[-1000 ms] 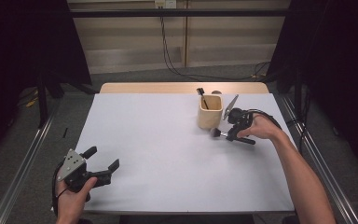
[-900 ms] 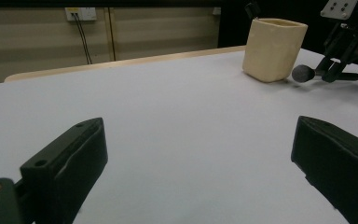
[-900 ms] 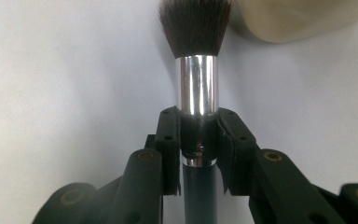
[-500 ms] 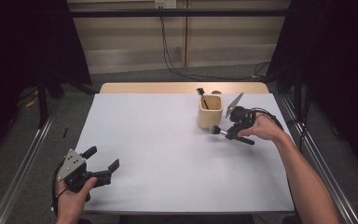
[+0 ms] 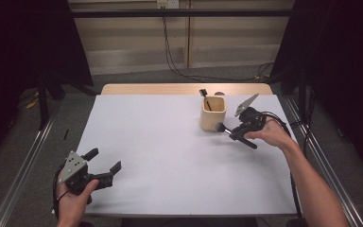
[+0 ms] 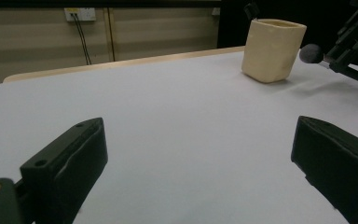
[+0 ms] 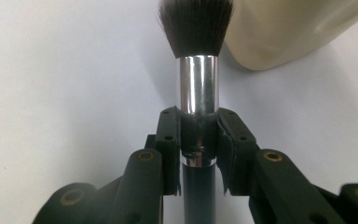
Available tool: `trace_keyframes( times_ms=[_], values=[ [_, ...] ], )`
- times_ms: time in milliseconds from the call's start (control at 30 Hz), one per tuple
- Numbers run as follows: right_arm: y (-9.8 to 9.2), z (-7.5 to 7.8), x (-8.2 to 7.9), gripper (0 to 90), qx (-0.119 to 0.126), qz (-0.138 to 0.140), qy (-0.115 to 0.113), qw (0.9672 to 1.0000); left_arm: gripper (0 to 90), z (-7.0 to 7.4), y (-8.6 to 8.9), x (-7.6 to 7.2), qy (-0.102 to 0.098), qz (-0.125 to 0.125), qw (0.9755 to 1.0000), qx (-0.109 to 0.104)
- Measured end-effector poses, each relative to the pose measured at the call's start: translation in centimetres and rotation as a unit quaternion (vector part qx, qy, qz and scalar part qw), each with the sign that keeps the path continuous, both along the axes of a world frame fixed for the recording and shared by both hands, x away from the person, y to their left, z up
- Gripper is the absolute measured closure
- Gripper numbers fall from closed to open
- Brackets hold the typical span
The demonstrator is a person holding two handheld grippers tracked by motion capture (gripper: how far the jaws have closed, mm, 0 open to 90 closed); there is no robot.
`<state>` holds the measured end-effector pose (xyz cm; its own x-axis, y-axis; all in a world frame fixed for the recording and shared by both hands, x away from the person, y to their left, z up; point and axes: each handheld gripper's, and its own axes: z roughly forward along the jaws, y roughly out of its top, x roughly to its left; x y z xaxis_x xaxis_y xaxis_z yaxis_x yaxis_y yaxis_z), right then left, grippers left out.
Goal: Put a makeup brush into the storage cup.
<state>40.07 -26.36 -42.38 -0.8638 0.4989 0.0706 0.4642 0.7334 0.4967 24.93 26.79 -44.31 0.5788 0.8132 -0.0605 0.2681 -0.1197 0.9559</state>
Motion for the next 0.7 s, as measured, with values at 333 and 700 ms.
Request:
trace_keyframes(
  times_ms=[333,700],
  values=[
    [-1.0,0.1,-1.2,72.4,0.067,-0.04,-0.024,0.9967,3.5,0.0,0.0,0.0,0.0,0.0,1.0,-0.001],
    [-1.3,-0.6,-2.1,72.5,0.13,-0.076,-0.052,0.9872,3.5,0.0,0.0,0.0,-0.001,-0.002,1.0,0.0]
  ],
)
